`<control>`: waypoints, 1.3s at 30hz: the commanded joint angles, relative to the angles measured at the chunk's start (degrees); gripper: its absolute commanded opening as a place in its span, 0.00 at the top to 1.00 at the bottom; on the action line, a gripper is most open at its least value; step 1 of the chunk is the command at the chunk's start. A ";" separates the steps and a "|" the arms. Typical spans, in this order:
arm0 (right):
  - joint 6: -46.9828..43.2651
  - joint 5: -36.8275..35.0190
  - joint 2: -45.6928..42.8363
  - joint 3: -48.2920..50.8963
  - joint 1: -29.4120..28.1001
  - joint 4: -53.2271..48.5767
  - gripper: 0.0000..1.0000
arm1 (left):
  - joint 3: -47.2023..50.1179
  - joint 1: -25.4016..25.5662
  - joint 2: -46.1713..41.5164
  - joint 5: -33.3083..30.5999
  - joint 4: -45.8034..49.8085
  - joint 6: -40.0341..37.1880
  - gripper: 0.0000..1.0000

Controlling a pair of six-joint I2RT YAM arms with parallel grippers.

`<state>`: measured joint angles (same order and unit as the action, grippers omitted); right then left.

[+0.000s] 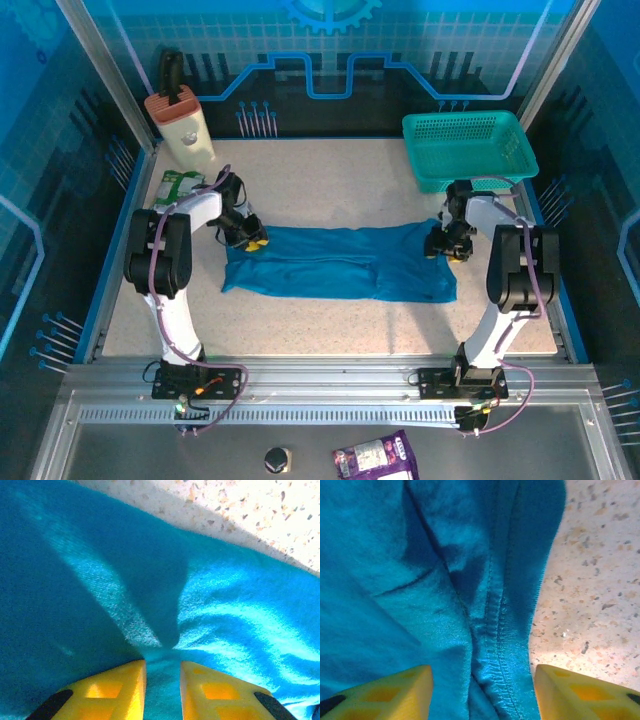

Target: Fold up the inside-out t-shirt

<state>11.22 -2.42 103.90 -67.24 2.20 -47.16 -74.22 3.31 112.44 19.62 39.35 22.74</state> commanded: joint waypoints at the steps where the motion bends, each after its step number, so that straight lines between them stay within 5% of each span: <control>1: -1.32 -1.99 2.05 -0.95 -1.63 -2.76 0.37 | -0.34 0.12 -2.55 2.18 1.22 -0.85 0.75; 9: 1.11 -4.34 6.43 -1.84 -4.01 -2.94 0.44 | 0.92 0.12 -3.61 1.70 0.91 -0.83 0.75; 15: 2.84 -4.72 6.15 -2.01 -4.01 -2.75 0.68 | 1.40 0.12 -4.67 0.54 1.21 -1.05 0.75; 22: 3.02 -8.15 4.75 -4.46 -3.48 -6.53 0.99 | 0.05 0.12 -4.59 -7.97 4.03 -2.67 0.75; 33: 6.02 -30.14 3.28 -11.68 5.72 -17.02 1.00 | -1.40 0.29 -5.16 -6.53 5.65 -2.75 0.78; 39: 8.98 -21.61 -2.86 -16.05 -0.03 -22.22 1.00 | 0.50 1.55 -5.39 -2.37 4.08 -1.93 0.86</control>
<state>16.97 -27.11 105.36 -79.61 6.61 -63.33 -73.93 4.01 109.21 14.06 43.13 20.95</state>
